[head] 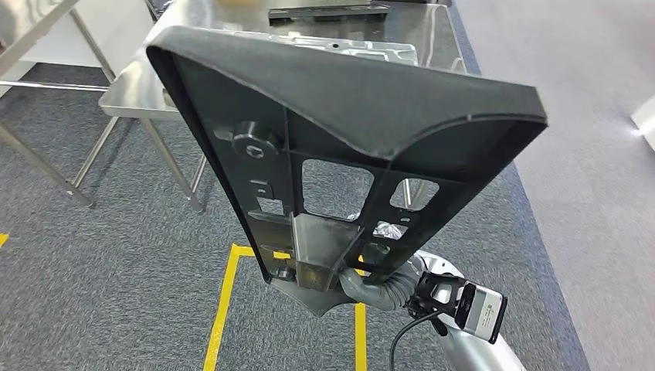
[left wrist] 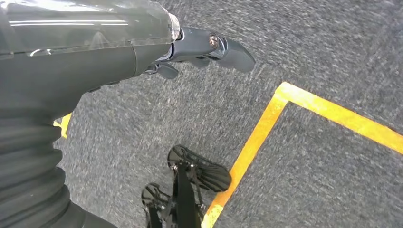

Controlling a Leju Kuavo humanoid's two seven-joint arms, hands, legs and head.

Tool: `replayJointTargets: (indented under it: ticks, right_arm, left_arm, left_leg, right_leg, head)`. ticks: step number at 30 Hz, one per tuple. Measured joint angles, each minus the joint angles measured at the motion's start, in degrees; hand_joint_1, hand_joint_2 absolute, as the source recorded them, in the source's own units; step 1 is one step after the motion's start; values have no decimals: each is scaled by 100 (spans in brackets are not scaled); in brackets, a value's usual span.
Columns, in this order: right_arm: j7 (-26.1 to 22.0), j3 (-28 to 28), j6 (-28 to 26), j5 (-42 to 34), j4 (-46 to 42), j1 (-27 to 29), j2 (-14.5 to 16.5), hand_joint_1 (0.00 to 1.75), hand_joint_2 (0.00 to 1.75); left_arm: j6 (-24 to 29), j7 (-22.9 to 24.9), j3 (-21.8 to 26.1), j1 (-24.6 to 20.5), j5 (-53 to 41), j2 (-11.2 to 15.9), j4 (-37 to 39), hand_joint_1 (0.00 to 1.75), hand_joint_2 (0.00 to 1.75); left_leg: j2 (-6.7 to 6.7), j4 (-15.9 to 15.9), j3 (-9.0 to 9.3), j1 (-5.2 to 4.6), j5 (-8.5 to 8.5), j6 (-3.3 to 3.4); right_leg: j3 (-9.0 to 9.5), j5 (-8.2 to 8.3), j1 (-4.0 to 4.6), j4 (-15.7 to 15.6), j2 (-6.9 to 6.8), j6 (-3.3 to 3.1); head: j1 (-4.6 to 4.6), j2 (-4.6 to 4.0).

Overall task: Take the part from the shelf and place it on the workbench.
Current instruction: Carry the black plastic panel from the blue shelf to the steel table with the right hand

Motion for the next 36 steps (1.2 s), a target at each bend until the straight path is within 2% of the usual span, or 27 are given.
replayJointTargets:
  ticks: [1, 2, 3, 4, 5, 6, 7, 9, 11, 12, 14, 15, 16, 17, 18, 19, 20, 21, 25, 26, 27, 29, 30, 31, 32, 34, 36]
  right_arm:
    - [-3, -1, 12, -28, -2, 15, 0, 175, 175]
    - [-6, -1, 27, -65, -8, 23, 1, 175, 175]
    - [-9, -2, 42, -96, -14, 25, 1, 175, 175]
    - [-11, -3, 53, -117, -18, 25, 1, 175, 175]
    - [-13, -4, 57, -130, -27, 24, 1, 175, 175]
    - [-14, -6, 60, -139, -34, 25, 1, 175, 175]
    - [-15, -8, 62, -143, -42, 26, 1, 175, 175]
    - [-15, -11, 65, -146, -67, 28, 1, 175, 175]
    - [-16, -11, 68, -149, -88, 29, 1, 175, 175]
    - [-17, -11, 71, -153, -95, 31, 1, 175, 175]
    - [-19, -11, 86, -160, -99, 48, 1, 175, 175]
    - [-19, -11, 95, -163, -99, 59, 1, 175, 175]
    - [-19, -11, 103, -166, -99, 69, 1, 175, 175]
    - [-20, -11, 109, -172, -99, 75, 1, 175, 175]
    - [-22, -11, 118, -177, -101, 77, 3, 175, 175]
    - [-23, -11, 129, -182, -103, 78, 7, 175, 175]
    - [-25, -13, 140, -187, -109, 77, 13, 175, 175]
    - [-27, -14, 151, -191, -119, 78, 19, 175, 175]
    - [-25, -33, 166, -204, -182, 94, 30, 175, 175]
    - [-24, -48, 168, -205, -203, 95, 31, 175, 175]
    - [-22, -66, 171, -206, -222, 99, 31, 175, 175]
    - [-20, -98, 177, -209, -241, 118, 30, 175, 175]
    - [-19, -106, 181, -211, -243, 135, 29, 175, 175]
    - [-19, -110, 190, -216, -243, 151, 29, 175, 175]
    - [-18, -113, 197, -219, -243, 162, 29, 175, 175]
    - [-18, -117, 207, -226, -244, 169, 29, 175, 175]
    - [-18, -118, 207, -226, -244, 169, 29, 175, 175]
  left_arm:
    - [-1, 0, 0, 7, -1, -1, 0, 0, 175]
    - [-2, 0, 0, 15, -3, -2, 0, 0, 175]
    - [-2, 0, 0, 20, -4, -3, 0, 0, 175]
    - [-2, 0, 0, 20, -7, -8, 0, 0, 175]
    - [-2, 1, 0, 14, -10, -11, 0, 0, 175]
    - [-2, 2, 0, 8, -13, -14, 0, 0, 175]
    - [-2, 3, 0, 3, -14, -18, 0, 0, 175]
    - [-2, 4, 0, -8, -15, -20, 0, 0, 175]
    - [-1, 1, 0, -21, -15, -25, 0, 0, 175]
    - [0, 0, 0, -26, -14, -26, -1, 0, 175]
    - [1, 0, 0, -28, -13, -27, -1, 0, 175]
    - [1, 2, 0, -21, -13, -28, -1, 0, 175]
    - [1, 3, 0, -11, -13, -30, -1, 0, 175]
    - [0, 5, 0, -4, -13, -31, -1, 0, 175]
    - [0, 6, 0, 0, -12, -28, -1, 0, 175]
    - [1, 7, 0, 0, -12, -26, -1, 0, 175]
    - [1, 5, 0, -7, -10, -23, -2, 0, 175]
    - [1, 5, 0, -12, -9, -21, -2, 0, 175]
    - [0, 2, 0, 1, -7, -22, -2, 0, 175]
    - [0, 1, 0, 1, -7, -23, -2, 0, 175]
    - [0, -1, 0, -3, -7, -23, -2, 0, 175]
    - [0, -2, 0, -9, -4, -22, -2, 0, 175]
    - [0, -2, 0, -5, -2, -21, -2, 0, 175]
    - [0, -1, 0, 2, 5, -21, -2, 0, 175]
    - [0, -1, 1, 8, 11, -22, -2, 0, 175]
    - [0, 0, 2, 12, 22, -23, -2, 0, 175]
    - [1, 0, 2, 12, 23, -23, -2, 0, 175]
  left_leg:
    - [-41, 1, 48, -2, -34, -1]
    - [-76, 1, 112, -4, -75, -7]
    - [-106, -2, 185, -7, -120, -18]
    - [-125, -8, 245, -15, -164, -38]
    - [-139, -13, 285, -18, -201, -66]
    - [-144, -24, 303, -16, -229, -97]
    - [-144, -41, 305, -11, -248, -131]
    - [-119, -59, 338, -8, -288, -195]
    - [-26, 172, 276, -11, -409, -260]
    - [26, 461, 135, 2, -530, -292]
    - [73, 1260, -349, 23, -810, -356]
    - [82, 1541, -560, 35, -846, -377]
    - [89, 1622, -678, 45, -760, -390]
    - [96, 1438, -659, 52, -543, -394]
    - [108, 1045, -533, 57, -244, -389]
    - [127, 646, -374, 51, -24, -370]
    - [139, 303, -228, 36, 114, -337]
    - [147, 100, -139, 19, 156, -294]
    - [114, -31, -34, 21, 65, -127]
    - [106, -52, 14, 29, 49, -89]
    - [99, -70, 60, 34, 30, -59]
    - [90, -74, 118, 30, -28, -22]
    - [84, -73, 152, 27, -64, -19]
    - [76, -73, 198, 25, -103, -22]
    - [69, -72, 240, 23, -136, -26]
    - [60, -72, 295, 22, -175, -33]
    - [58, -72, 303, 21, -180, -34]
  right_leg:
    - [-81, 156, -1, -19, 6, -9]
    - [-42, 426, 0, -276, 13, -29]
    - [70, 737, 7, -685, 26, -62]
    - [200, 961, 24, -1050, 44, -101]
    - [315, 1090, 40, -1356, 61, -140]
    - [379, 1119, 59, -1518, 76, -172]
    - [409, 1075, 76, -1555, 87, -199]
    - [468, 1045, 54, -1640, 94, -241]
    - [586, 1015, 13, -1726, 76, -293]
    - [644, 993, 4, -1751, 59, -311]
    - [718, 923, 5, -1757, 29, -331]
    - [754, 885, 5, -1755, 23, -329]
    - [801, 844, 4, -1752, 18, -324]
    - [859, 798, 3, -1748, 16, -314]
    - [933, 743, 1, -1746, 13, -299]
    - [998, 688, 6, -1749, 7, -278]
    - [1044, 641, 13, -1747, 5, -250]
    - [1070, 609, 22, -1756, 1, -221]
    - [1080, 574, 31, -1667, 4, -103]
    - [1001, 510, 23, -1495, 10, -77]
    - [839, 396, 10, -1199, 17, -50]
    - [338, 104, -8, -420, 24, -7]
    - [104, 27, -12, -129, 24, 6]
    - [-44, 69, -14, -27, 24, 9]
    - [-114, 167, -14, -47, 24, 5]
    - [-114, 360, -13, -219, 24, -6]
    - [-102, 395, -13, -262, 24, -11]
  head:
    - [0, 0]
    - [0, 0]
    - [1, 0]
    - [1, 0]
    - [1, 0]
    - [1, 0]
    - [1, 0]
    - [-1, 0]
    - [-2, 0]
    - [-2, 0]
    - [-2, 0]
    - [-2, 0]
    - [-2, 0]
    - [-2, 0]
    - [-2, 0]
    - [-1, 0]
    - [-1, 0]
    - [0, 0]
    - [0, 0]
    - [1, 0]
    - [1, 0]
    - [1, 0]
    - [1, 0]
    - [1, 0]
    - [1, 0]
    - [1, 0]
    - [1, 0]
